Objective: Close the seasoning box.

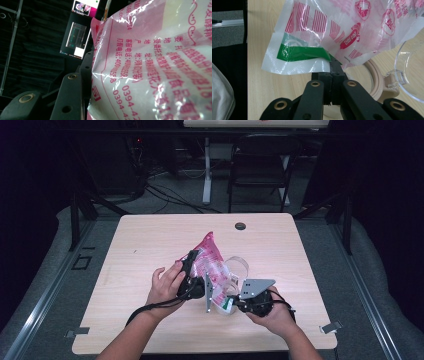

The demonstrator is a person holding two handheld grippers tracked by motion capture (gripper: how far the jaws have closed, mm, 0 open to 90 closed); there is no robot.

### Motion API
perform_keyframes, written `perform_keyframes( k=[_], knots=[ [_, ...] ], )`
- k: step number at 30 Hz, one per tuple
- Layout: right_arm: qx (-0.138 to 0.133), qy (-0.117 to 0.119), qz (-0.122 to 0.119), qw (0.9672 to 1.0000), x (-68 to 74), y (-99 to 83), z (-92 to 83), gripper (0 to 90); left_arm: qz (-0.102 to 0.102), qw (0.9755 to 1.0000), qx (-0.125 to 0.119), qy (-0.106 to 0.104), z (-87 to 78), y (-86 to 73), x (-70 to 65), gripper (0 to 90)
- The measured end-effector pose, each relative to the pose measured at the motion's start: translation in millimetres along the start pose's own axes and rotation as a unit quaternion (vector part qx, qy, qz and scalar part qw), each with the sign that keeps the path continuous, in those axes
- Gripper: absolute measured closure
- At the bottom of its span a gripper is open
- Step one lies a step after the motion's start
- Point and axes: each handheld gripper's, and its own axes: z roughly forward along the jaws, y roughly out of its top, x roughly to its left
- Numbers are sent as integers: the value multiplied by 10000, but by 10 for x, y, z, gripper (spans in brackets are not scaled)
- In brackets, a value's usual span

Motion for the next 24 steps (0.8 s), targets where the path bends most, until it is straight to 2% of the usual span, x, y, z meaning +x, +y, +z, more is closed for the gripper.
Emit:
perform_keyframes(
  k=[24],
  knots=[
    [4, -60, 37, 10000, -13, -2, -8, 900, -19, 10000, 15, -36, 10, -2, -5, 587]
  ],
)
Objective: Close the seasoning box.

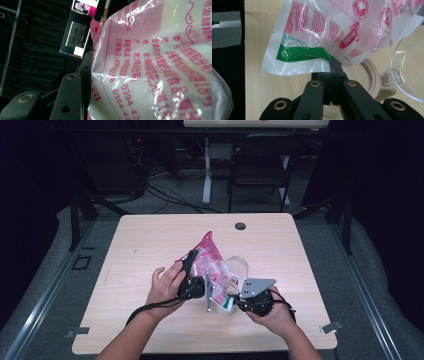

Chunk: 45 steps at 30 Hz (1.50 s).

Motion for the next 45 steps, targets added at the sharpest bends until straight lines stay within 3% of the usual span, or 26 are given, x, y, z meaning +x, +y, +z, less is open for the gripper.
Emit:
perform_keyframes(
  k=[45],
  knots=[
    [20, -1, -6, 10000, 10, 3, 11, 900, 26, 10000, -28, 6, 0, 15, 10, 595]
  ],
)
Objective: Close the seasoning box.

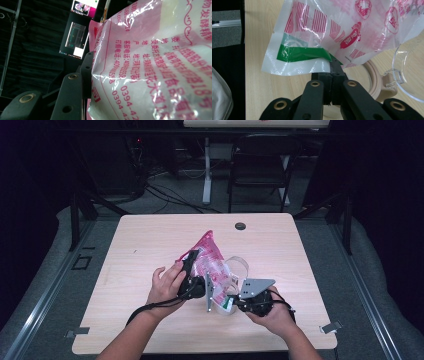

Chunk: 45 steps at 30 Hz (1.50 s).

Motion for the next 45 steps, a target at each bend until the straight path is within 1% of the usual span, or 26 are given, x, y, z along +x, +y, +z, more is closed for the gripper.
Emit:
perform_keyframes(
  k=[8, 10, 11, 32, 45],
  knots=[
    [-3, 5, 1, 10000, 1, 1, -1, 900, -5, 10000, 3, 1, -1, -9, -3, 596],
    [-2, 4, -2, 10000, 1, 1, -1, 900, -44, 10000, 18, -28, 1, -13, -9, 596],
    [-1, 2, -1, 10000, 0, 1, -2, 900, -12, 10000, 9, -13, 2, -11, -5, 596],
    [9, 41, -14, 10000, 1, 0, 3, 900, -8, 10000, 27, -48, 1, -14, -11, 596],
    [28, 24, -26, 10000, -1, 1, -5, 900, 9, 10000, 48, -66, 3, -21, -10, 596]
  ],
)
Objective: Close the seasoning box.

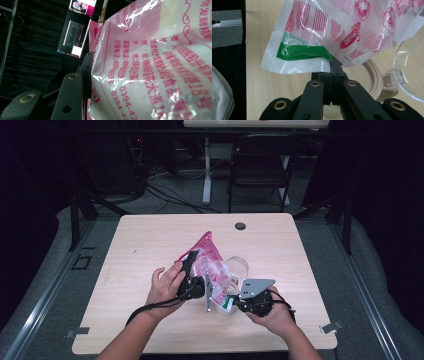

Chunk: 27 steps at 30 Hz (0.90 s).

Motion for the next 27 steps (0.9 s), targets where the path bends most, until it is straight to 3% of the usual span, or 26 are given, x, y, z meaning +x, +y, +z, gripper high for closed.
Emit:
perform_keyframes(
  k=[27],
  knots=[
    [-27, -23, 34, 10000, -7, -6, -4, 900, 75, 10000, 46, -40, 13, 15, 2, 592]
  ],
)
